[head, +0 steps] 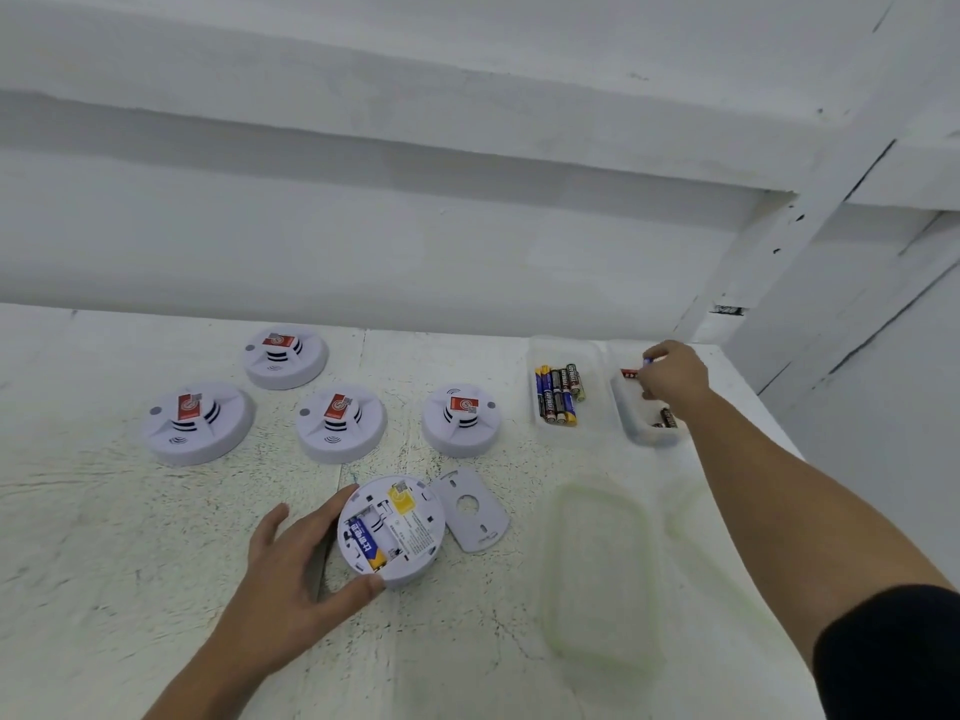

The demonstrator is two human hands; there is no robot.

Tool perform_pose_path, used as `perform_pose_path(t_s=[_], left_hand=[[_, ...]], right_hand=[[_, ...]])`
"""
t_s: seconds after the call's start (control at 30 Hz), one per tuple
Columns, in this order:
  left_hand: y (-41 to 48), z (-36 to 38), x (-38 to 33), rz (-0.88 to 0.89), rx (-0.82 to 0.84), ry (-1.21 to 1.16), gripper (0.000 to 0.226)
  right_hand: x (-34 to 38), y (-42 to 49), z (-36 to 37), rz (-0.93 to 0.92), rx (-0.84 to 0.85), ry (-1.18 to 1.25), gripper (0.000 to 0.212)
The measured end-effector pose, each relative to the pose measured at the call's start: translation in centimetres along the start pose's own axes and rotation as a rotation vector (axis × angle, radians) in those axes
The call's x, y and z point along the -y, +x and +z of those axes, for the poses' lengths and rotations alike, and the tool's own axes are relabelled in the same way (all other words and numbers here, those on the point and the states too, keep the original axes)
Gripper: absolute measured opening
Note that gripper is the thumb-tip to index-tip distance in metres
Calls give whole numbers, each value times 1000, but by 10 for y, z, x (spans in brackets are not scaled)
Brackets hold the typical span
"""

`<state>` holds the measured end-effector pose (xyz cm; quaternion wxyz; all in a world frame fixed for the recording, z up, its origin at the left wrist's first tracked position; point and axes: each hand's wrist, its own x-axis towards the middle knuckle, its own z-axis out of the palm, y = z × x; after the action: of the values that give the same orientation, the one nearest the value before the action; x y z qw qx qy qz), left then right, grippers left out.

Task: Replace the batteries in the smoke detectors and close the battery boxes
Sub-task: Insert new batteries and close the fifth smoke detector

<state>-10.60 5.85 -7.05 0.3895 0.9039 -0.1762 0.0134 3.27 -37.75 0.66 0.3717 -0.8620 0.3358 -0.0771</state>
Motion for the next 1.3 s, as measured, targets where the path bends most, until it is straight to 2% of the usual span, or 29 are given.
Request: perform_pose_path(t_s=[0.13,0.27,0.47,0.6,0.73,0.83,0.93,1.0,1.2,1.3], left_hand=[[0,0,0,11,9,10,76],[0,-1,-3,13,10,8,71],[-1,-4,-8,25,6,-12,72],[-2,-7,-9,29,26,-21,76],[-2,-8,-10,2,38,-52,83],[-1,-7,-12,-36,45,-68,85],[0,-6,-10,-67,62,-63,87],[1,-5,-9,-77,72,-60,85],[4,-7,-16,-120,57,-57,104],[7,-7,-20,-142,68,-40,117]], right_hand=[[19,-22,-20,108,55,699,32],[45,-61,-33,169,243,1044,17],[70,-132,-19,89,538,848,17],[80,-175,8,96,714,863,7],[83,-201,35,141,804,868,13],[82,-215,52,95,873,768,15],[79,-224,66,14,875,677,25],[78,-229,73,-49,852,595,22],[77,-243,93,-359,654,228,21],[76,-250,101,-439,591,138,23]])
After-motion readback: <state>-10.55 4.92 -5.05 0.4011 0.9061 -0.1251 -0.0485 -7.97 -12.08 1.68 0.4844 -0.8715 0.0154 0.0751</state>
